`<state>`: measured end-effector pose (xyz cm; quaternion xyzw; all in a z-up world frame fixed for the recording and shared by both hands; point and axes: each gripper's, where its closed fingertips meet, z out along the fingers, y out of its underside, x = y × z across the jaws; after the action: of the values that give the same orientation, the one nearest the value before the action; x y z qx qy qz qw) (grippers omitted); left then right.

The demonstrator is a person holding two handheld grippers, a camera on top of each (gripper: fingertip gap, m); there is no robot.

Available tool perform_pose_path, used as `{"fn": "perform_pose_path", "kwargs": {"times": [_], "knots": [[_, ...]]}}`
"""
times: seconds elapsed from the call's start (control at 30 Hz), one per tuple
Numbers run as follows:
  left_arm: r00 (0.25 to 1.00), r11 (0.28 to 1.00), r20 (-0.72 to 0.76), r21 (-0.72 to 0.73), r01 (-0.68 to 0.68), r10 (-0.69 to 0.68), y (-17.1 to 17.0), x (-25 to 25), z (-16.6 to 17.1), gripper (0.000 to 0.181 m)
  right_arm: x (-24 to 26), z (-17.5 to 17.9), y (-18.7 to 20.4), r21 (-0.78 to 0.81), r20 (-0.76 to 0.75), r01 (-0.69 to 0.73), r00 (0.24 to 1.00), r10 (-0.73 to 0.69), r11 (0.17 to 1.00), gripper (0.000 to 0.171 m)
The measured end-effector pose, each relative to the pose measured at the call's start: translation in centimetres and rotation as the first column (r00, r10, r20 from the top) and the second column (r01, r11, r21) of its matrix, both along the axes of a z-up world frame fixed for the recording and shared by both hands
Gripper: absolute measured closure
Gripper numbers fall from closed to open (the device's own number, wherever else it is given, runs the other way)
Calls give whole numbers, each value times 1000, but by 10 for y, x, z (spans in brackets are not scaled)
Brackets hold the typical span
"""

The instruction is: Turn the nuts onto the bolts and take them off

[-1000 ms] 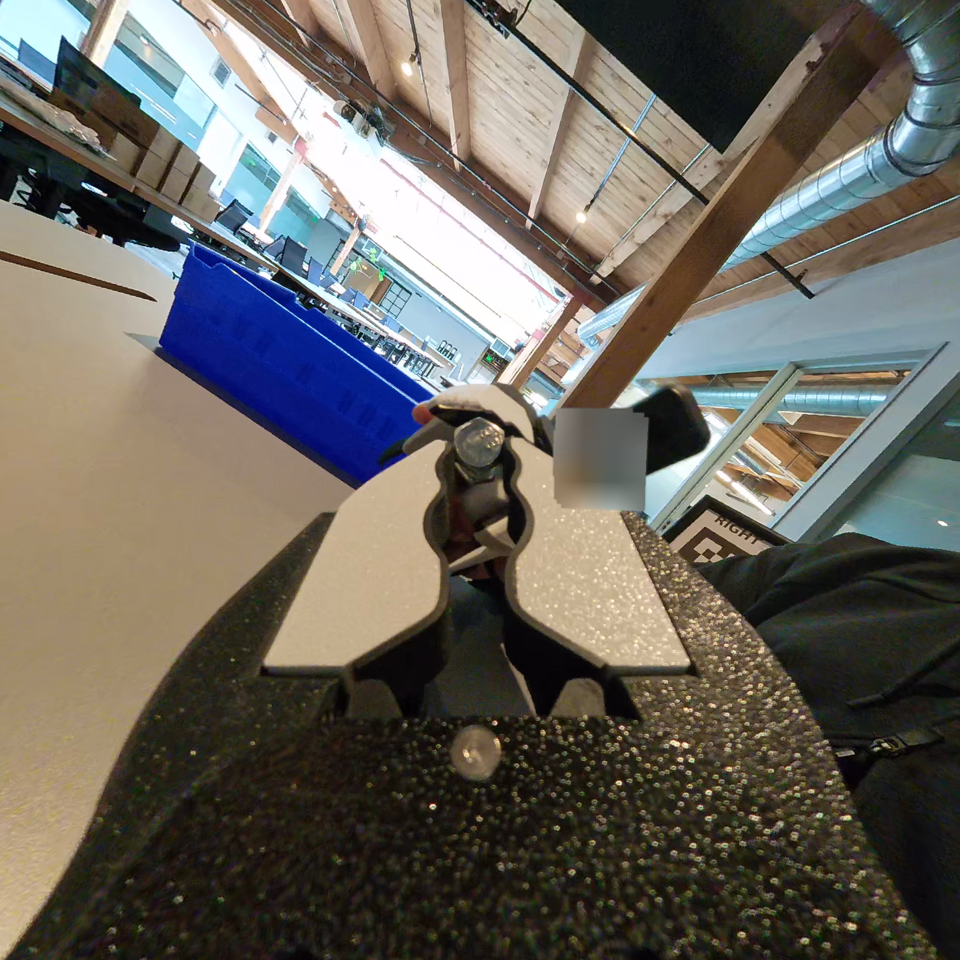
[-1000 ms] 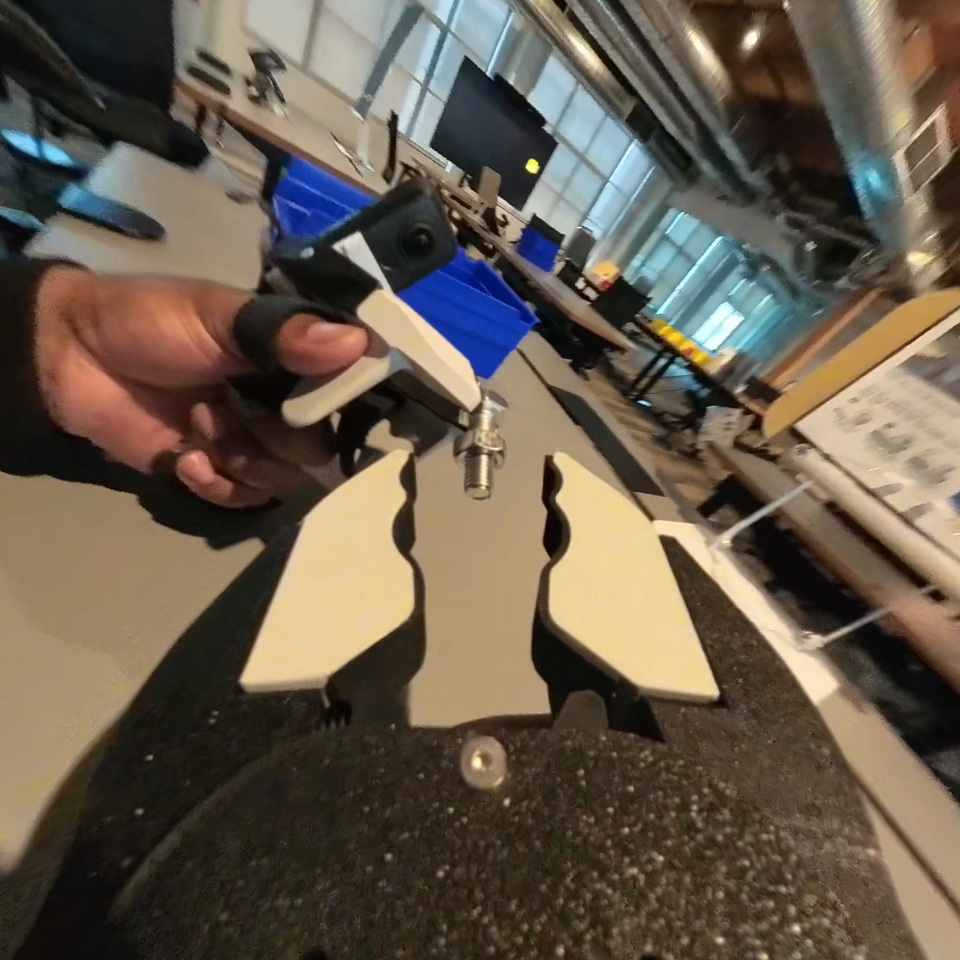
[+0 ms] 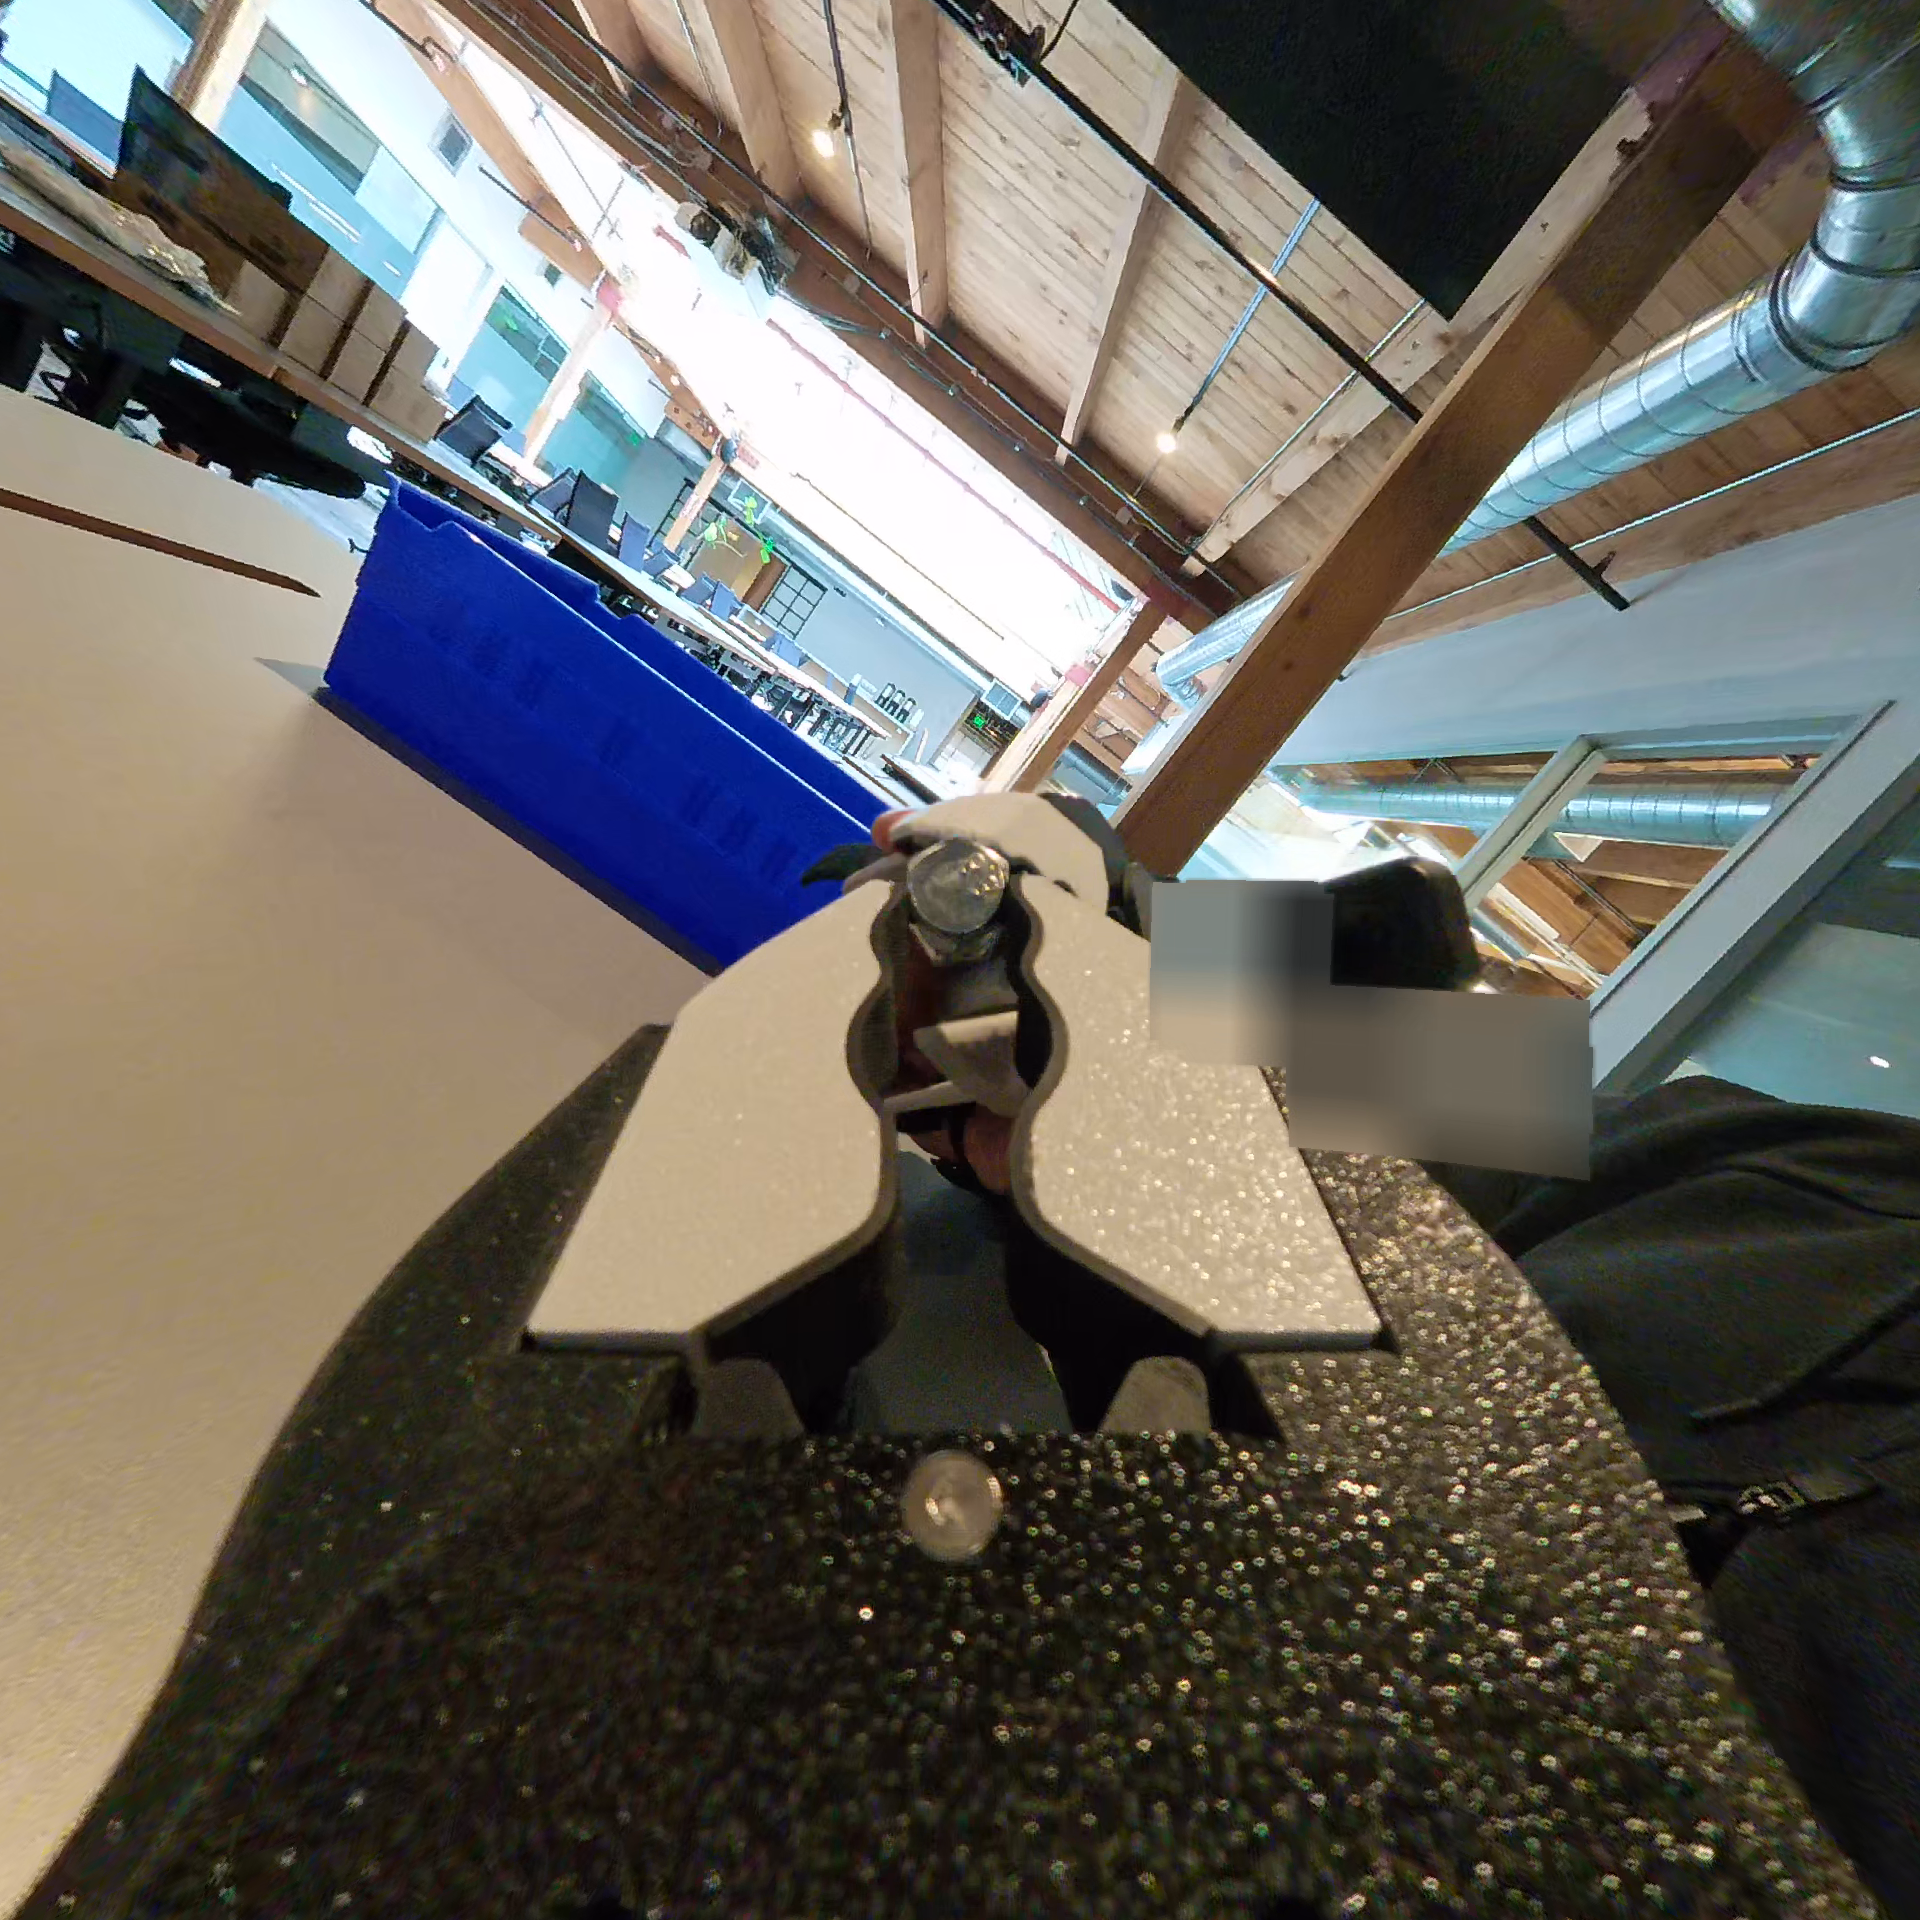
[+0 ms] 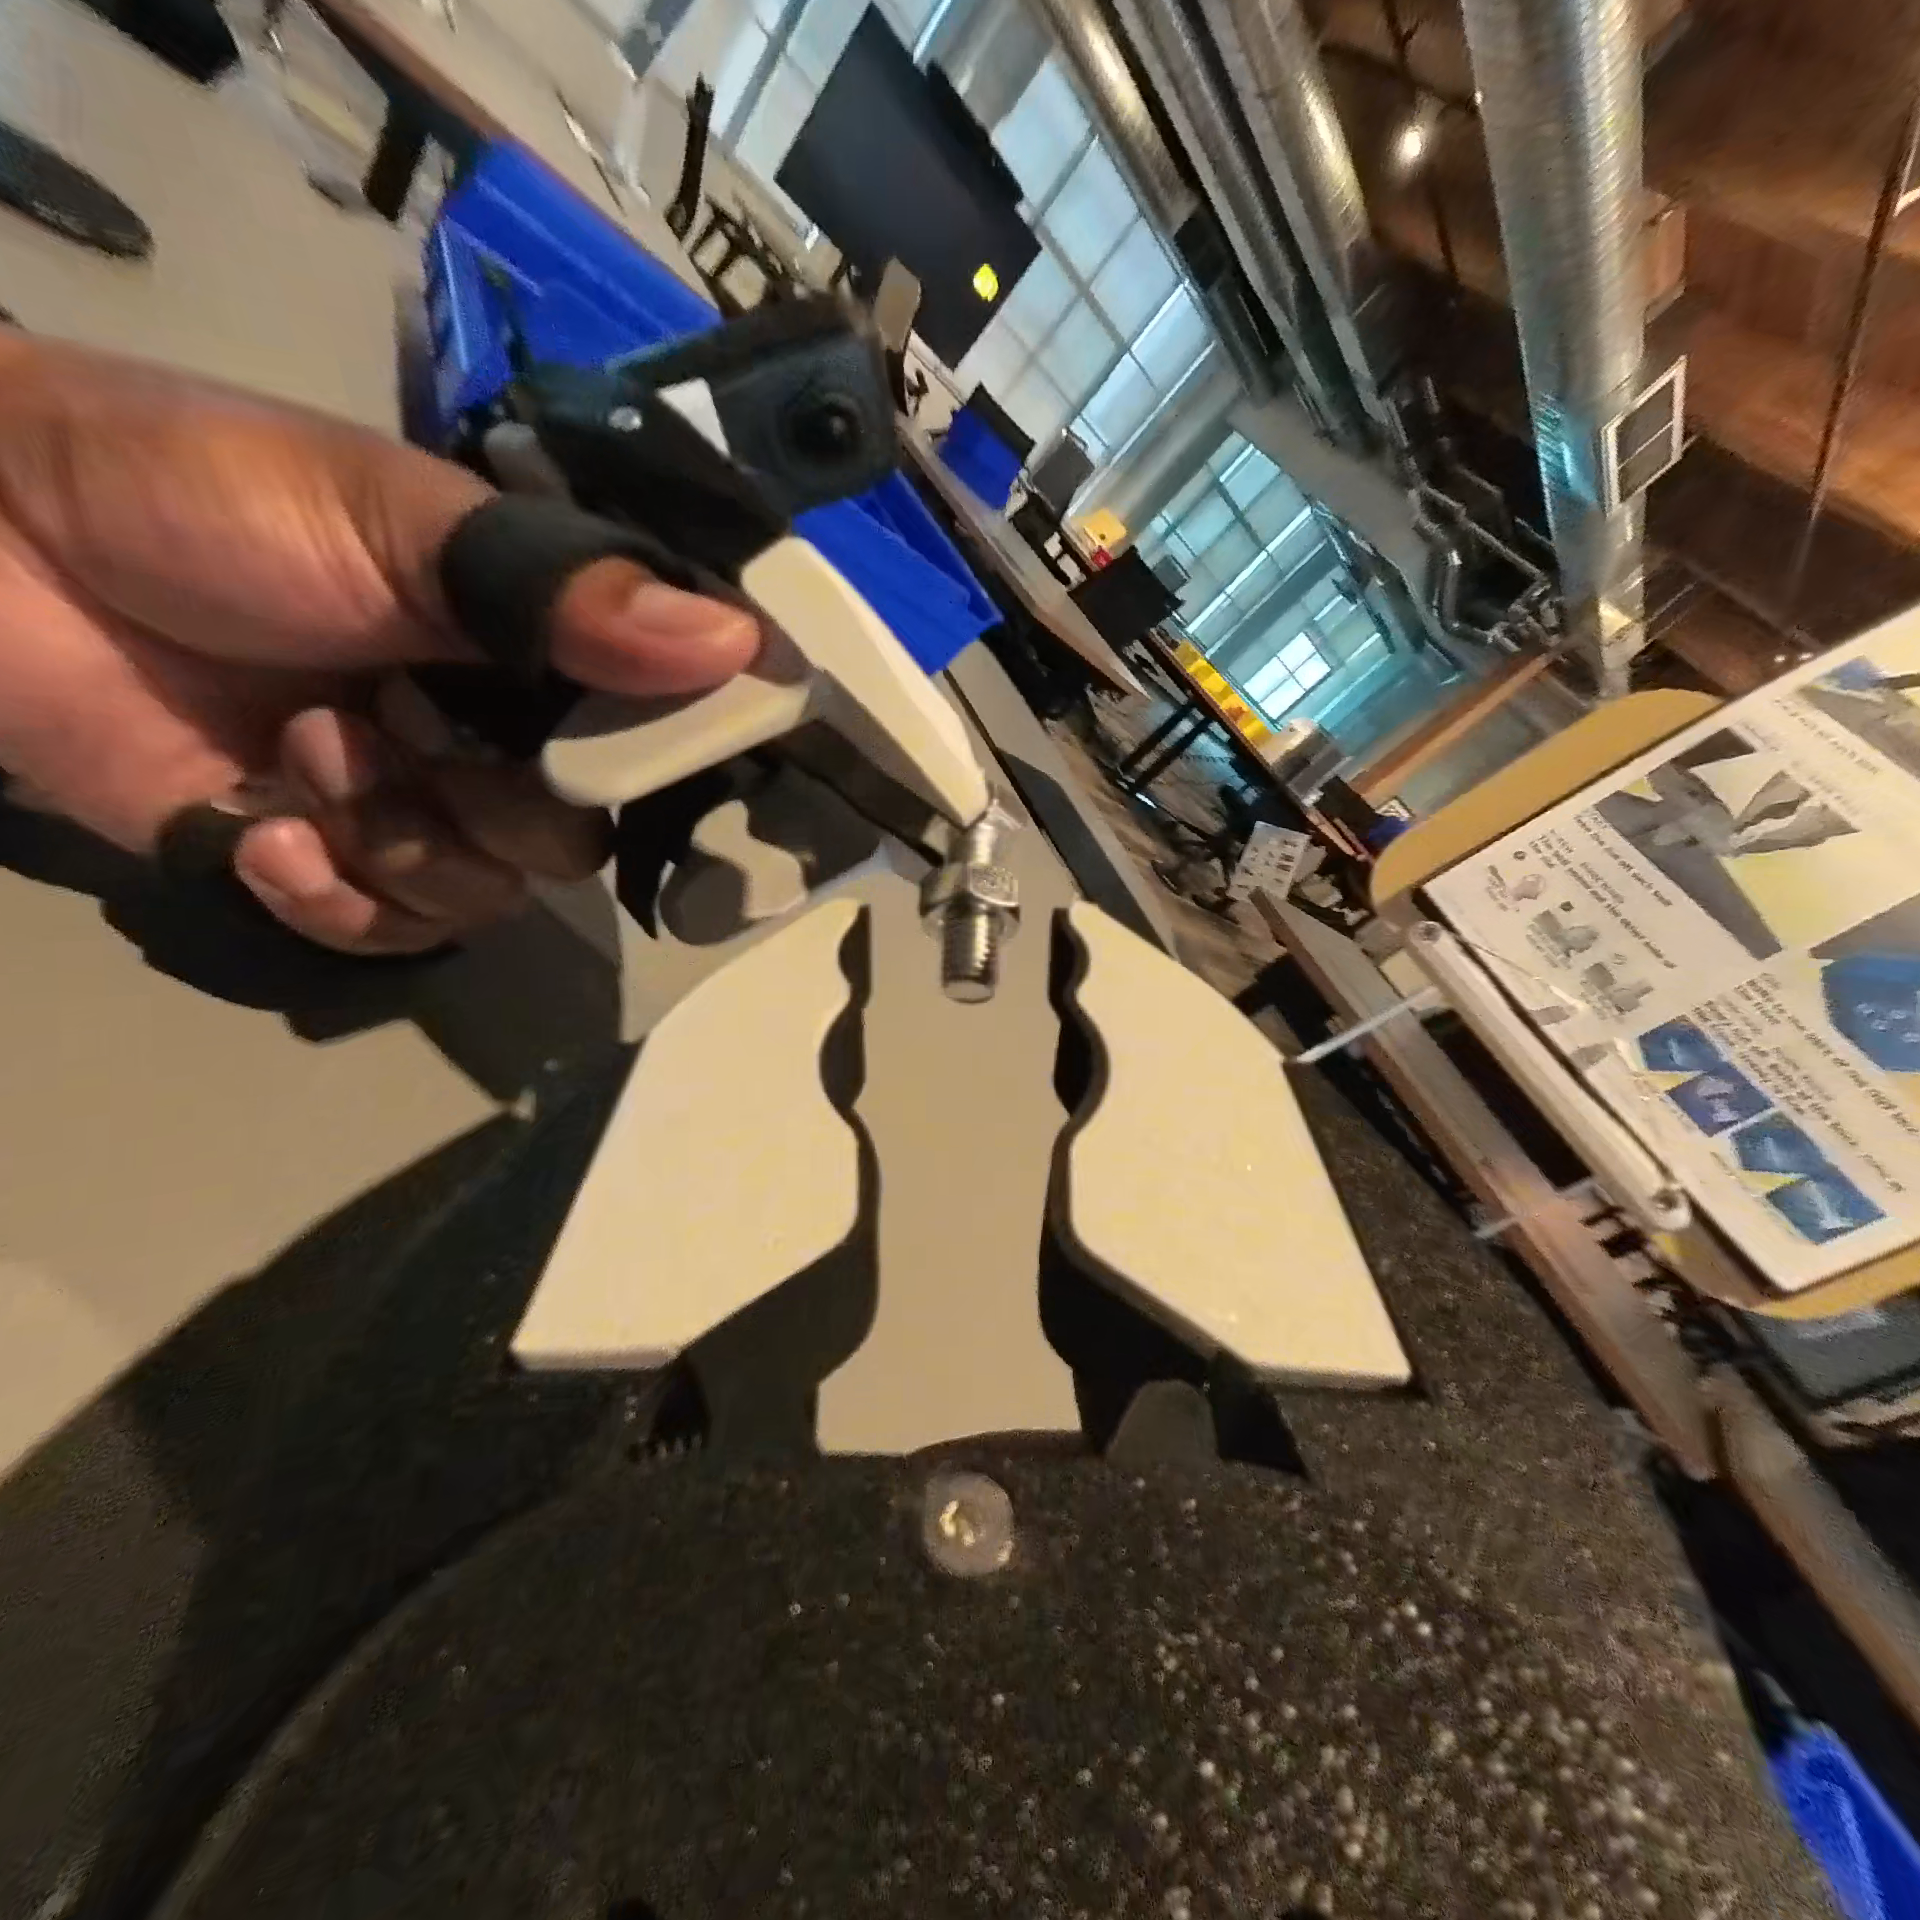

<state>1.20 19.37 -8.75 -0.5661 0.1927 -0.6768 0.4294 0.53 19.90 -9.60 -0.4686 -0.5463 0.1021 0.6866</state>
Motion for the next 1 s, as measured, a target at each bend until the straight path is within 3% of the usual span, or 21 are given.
{"fn": "perform_pose_path", "kwargs": {"times": [0.07, 0.13, 0.27, 0.37, 0.43, 0.47, 0.53, 0.6, 0.73, 0.8, 0.9, 0.93, 1.0], "knots": [[1000, 1000, -7, 0, 12, -12, -1, 2, -1, 165, 0, -1, 2, 24, 12, 30, 999, -30, 999, 153], [1000, 1000, -5, 5, 14, -14, -2, 2, 0, 165, 0, 0, 1, -18, -2, 10, 1000, -10, 1000, 153], [999, 1000, -33, 7, 0, 0, -1, 2, -3, 165, -2, -5, -1, -324, -123, -151, 986, 116, 934, 154], [999, 1000, -54, 13, 5, -4, -2, 4, -5, 165, -3, -8, -9, -624, -320, -387, 919, 230, 679, 153], [998, 1000, -61, 20, 12, -11, -3, 7, -5, 165, -2, -5, -12, -702, -451, -517, 855, 256, 490, 152], [998, 1000, -60, 22, 6, -4, -3, 7, -4, 165, -1, -4, -12, -708, -478, -540, 841, 255, 454, 150], [999, 1000, -52, 19, -11, 12, -1, 3, -3, 165, -1, -5, -5, -689, -447, -492, 867, 222, 533, 129], [1000, 1000, -15, 4, -24, 24, 2, -2, -1, 165, -1, -5, 0, -613, -355, -392, 912, 204, 686, 122], [999, 1000, 33, -23, -18, 19, 4, -6, 1, 165, 2, -2, 4, -333, -159, -166, 980, 119, 928, 123], [1000, 1000, 27, -23, -15, 16, 3, -5, 0, 165, 2, -1, 5, -171, -73, -63, 996, 51, 983, 129], [1000, 1000, 17, -31, 0, 1, 2, -2, -2, 165, 1, -3, 4, 18, 26, 34, 999, -35, 999, 143], [1000, 999, 14, -34, 6, -6, 2, -1, -2, 165, 1, -3, 4, 57, 39, 53, 998, -55, 997, 153], [1000, 1000, 17, -29, 11, -10, 1, -1, -1, 165, 1, -1, 3, 67, 40, 60, 997, -63, 996, 154]]}}
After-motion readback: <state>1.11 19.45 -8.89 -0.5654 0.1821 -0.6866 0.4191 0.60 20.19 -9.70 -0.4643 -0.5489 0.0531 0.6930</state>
